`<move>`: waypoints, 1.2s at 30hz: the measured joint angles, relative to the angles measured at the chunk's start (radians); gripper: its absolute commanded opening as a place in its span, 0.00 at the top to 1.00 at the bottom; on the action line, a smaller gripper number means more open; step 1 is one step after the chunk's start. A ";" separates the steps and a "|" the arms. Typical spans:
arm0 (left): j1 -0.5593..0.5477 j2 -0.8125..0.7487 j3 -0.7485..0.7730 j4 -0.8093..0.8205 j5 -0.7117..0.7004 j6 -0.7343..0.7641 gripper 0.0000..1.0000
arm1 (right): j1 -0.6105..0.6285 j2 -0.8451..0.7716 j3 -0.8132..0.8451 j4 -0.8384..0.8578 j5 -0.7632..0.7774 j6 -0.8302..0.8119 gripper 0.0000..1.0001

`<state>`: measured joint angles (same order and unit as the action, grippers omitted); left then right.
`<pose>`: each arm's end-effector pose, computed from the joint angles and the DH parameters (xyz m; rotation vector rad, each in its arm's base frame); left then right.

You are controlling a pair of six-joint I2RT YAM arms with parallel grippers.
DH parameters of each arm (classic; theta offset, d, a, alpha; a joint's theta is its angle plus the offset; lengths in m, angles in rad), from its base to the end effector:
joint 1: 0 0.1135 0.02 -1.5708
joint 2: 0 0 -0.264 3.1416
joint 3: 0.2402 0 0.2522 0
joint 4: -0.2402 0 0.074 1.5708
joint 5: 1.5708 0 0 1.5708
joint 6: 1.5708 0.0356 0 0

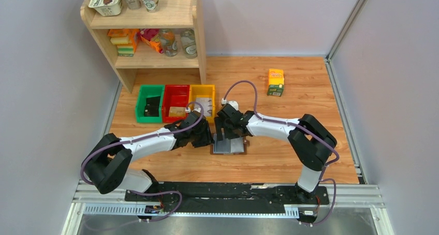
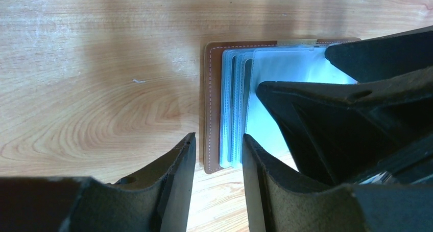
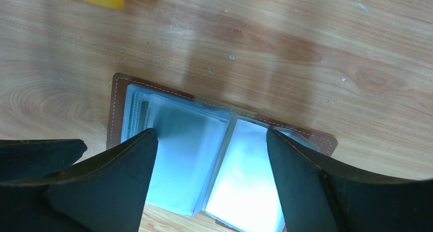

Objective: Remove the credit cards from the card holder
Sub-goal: Remove the credit card from the card holder.

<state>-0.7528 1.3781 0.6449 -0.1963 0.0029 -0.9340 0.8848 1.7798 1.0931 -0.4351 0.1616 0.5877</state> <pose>0.1876 -0.1759 0.1654 -0.2376 2.6301 -0.6576 0.2259 0.2669 0.1645 -0.3491 2.6691 0.2512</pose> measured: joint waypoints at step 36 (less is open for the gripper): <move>-0.001 0.213 0.153 0.087 0.175 0.032 0.57 | -0.117 -0.082 -0.147 0.153 -0.164 0.018 0.52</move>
<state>-0.7536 1.5909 0.7979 -0.1093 0.1783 -0.9020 0.7681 1.6981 0.9459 -0.2821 -0.0025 0.6060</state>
